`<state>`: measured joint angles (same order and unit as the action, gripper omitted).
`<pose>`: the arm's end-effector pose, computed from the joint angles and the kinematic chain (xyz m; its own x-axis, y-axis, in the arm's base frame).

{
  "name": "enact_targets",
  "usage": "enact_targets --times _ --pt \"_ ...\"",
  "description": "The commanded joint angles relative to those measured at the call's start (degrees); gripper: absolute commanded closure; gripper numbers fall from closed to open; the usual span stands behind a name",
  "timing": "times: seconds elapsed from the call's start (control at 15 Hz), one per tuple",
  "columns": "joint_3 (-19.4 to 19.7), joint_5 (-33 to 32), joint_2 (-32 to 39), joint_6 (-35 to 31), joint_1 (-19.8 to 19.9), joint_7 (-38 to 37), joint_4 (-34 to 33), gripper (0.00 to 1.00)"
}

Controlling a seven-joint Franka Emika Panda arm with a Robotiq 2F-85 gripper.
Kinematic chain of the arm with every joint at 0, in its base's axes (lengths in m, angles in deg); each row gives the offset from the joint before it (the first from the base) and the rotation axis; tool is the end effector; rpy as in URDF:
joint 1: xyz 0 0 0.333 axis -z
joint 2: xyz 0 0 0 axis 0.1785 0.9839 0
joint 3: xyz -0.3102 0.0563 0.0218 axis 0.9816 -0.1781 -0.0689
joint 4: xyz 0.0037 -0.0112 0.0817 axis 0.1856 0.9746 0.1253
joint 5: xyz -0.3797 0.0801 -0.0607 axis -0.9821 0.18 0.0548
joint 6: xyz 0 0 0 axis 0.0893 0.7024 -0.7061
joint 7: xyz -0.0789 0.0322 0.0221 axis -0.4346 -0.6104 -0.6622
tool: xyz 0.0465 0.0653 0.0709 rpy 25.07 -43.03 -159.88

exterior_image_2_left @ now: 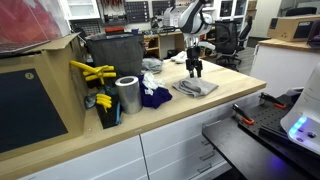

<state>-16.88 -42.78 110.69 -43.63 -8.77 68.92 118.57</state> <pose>0.5356 0.0868 0.2020 0.8324 0.4472 -0.3274 0.3466 -0.8810 -0.3222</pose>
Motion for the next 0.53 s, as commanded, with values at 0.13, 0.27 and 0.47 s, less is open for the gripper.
enact_targets --times 0.13,0.27,0.47 --pt "5.06 5.62 -9.28 -0.98 6.49 3.89 0.41 0.00" --pt "8.74 3.71 -8.72 -2.93 7.77 1.61 -0.77 0.00" --pt "13.79 -0.61 -5.44 -8.52 9.05 -1.94 -0.95 0.00"
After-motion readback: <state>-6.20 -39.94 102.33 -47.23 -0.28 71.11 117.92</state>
